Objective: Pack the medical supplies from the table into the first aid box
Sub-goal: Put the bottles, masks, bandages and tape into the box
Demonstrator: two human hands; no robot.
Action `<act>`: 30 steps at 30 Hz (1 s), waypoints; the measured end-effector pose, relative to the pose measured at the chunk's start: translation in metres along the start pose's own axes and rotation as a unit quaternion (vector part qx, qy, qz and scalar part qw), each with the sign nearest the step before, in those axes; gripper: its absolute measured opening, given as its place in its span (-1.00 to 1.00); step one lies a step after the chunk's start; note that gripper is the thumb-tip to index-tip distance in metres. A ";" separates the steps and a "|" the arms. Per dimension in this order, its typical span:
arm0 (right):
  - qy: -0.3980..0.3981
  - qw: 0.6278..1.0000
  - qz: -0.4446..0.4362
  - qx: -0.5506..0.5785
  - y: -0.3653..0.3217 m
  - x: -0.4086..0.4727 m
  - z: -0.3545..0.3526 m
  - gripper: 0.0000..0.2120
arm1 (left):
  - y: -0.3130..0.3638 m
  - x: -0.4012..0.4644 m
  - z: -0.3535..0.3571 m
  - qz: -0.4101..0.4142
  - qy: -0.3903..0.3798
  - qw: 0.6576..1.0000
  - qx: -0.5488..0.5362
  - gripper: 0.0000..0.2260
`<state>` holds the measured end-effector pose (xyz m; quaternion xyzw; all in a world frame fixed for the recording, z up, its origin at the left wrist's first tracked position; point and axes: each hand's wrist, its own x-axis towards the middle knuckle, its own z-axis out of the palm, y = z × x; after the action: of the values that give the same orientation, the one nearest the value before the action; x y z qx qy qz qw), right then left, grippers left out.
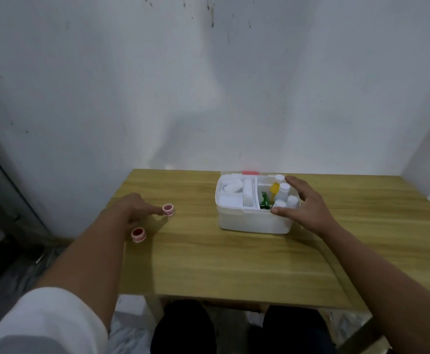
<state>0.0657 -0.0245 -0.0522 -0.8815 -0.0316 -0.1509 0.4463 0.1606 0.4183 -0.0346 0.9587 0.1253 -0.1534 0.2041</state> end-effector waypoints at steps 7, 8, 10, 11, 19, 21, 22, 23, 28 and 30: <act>0.001 1.000 0.001 -0.014 -0.003 -0.001 0.000 0.19 | -0.011 -0.012 -0.011 -0.067 -0.146 0.987 0.030 -0.54; 0.000 1.000 0.002 -0.016 -0.003 -0.002 0.001 0.19 | -0.011 -0.011 -0.008 -0.067 -0.147 0.987 0.023 -0.63; 0.000 1.000 0.000 -0.019 -0.004 -0.002 0.002 0.19 | -0.007 -0.009 -0.002 -0.060 -0.133 0.989 0.008 -0.69; 0.000 1.000 0.000 -0.019 -0.004 -0.002 0.003 0.19 | -0.004 -0.008 0.000 -0.049 -0.112 0.993 0.001 -0.68; 0.000 1.000 0.006 -0.020 -0.004 -0.001 0.003 0.24 | 0.014 -0.014 0.016 0.042 0.074 0.996 -0.007 -0.66; 0.001 1.000 0.009 -0.013 -0.003 -0.002 0.003 0.25 | 0.016 -0.012 0.022 0.055 0.091 0.994 -0.007 -0.60; 0.002 1.000 0.011 -0.009 -0.003 -0.002 0.003 0.25 | 0.016 -0.010 0.025 0.064 0.100 0.993 -0.007 -0.55; 0.001 1.000 0.012 -0.007 -0.003 -0.002 0.003 0.26 | 0.016 -0.007 0.029 0.072 0.110 0.991 -0.007 -0.52; -0.017 0.999 0.046 0.005 -0.001 0.001 0.003 0.33 | 0.019 0.005 0.043 0.124 0.118 0.985 -0.014 -0.62; -0.019 0.998 0.053 0.008 0.000 0.001 0.003 0.34 | 0.023 0.006 0.046 0.141 0.123 0.982 -0.007 -0.70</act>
<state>0.0677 -0.0216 -0.0534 -0.8811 0.0057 -0.1101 0.4599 0.1616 0.3791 -0.0688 0.9769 0.0141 -0.0032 0.2132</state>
